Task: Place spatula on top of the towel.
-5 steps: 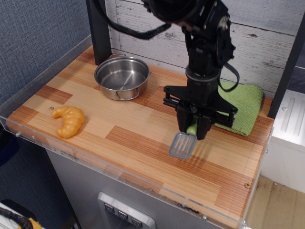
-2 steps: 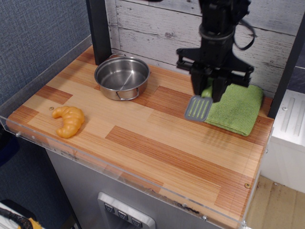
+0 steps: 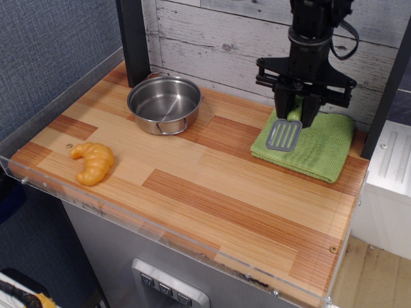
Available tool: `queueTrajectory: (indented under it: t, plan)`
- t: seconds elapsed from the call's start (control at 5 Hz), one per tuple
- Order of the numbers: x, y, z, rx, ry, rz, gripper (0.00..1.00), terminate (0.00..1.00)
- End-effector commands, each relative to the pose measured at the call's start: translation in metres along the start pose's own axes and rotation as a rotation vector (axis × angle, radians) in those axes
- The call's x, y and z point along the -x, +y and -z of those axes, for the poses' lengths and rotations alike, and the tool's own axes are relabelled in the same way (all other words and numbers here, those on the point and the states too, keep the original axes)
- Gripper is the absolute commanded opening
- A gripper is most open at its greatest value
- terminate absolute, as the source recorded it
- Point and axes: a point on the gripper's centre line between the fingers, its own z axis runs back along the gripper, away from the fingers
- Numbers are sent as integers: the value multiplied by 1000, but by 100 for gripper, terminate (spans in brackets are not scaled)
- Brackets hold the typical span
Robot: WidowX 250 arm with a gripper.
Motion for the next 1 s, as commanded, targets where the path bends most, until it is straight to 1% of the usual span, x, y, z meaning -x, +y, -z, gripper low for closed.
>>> queueTrajectory:
  t: [0.0, 0.2, 0.4, 0.6, 0.8]
  plan:
    - [-18, 1, 12, -7, -1, 16, 0, 0]
    - [-24, 4, 25, -3, 14, 12, 0, 0]
    - [-24, 8, 27, -15, 12, -16, 0, 0]
    - [-26, 14, 27, -26, 45, -20, 100, 0]
    - [-24, 19, 26, -30, 51, -38, 100, 0]
